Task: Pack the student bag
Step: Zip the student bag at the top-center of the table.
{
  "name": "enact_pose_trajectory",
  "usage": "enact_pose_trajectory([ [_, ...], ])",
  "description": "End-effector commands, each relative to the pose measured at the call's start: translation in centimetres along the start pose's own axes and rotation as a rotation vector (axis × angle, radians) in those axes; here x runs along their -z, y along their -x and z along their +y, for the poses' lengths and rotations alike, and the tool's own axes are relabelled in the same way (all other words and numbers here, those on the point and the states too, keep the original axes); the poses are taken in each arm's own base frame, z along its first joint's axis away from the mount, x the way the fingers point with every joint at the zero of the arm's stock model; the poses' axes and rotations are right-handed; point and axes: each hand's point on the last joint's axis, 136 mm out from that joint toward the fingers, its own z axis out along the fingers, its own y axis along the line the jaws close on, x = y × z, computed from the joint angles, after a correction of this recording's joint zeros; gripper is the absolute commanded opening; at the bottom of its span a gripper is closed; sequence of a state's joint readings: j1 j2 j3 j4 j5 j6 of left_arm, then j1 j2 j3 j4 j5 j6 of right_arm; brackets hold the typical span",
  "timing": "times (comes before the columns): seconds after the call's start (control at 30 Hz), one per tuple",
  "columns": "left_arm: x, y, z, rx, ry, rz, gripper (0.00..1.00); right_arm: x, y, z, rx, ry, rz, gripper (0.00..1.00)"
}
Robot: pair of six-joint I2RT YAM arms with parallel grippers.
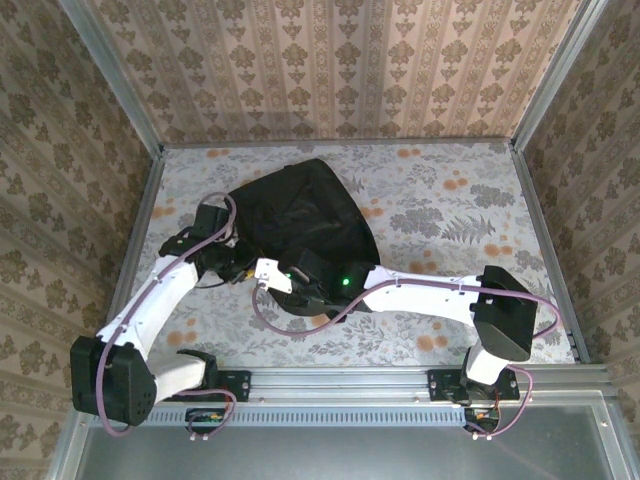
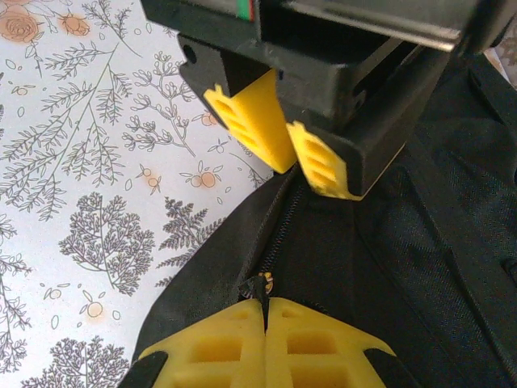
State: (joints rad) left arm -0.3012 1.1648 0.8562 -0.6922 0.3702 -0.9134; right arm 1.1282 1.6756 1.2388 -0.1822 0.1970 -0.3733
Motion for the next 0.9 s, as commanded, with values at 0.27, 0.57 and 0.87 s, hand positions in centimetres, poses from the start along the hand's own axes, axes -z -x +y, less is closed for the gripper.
enact_pose_trajectory([
  [0.27,-2.1,1.0,1.4,-0.022,0.049,-0.029,0.05,0.7,0.3,0.4,-0.069,0.047,-0.005,0.0],
  [0.57,-0.8,3.1,2.4,-0.036,0.079,-0.098,0.0,3.0,-4.0,1.8,-0.113,0.052,0.106,0.0],
  [0.87,0.4,4.0,3.5,-0.024,0.086,-0.125,0.0,4.1,-6.8,0.4,-0.114,-0.038,0.187,0.0],
])
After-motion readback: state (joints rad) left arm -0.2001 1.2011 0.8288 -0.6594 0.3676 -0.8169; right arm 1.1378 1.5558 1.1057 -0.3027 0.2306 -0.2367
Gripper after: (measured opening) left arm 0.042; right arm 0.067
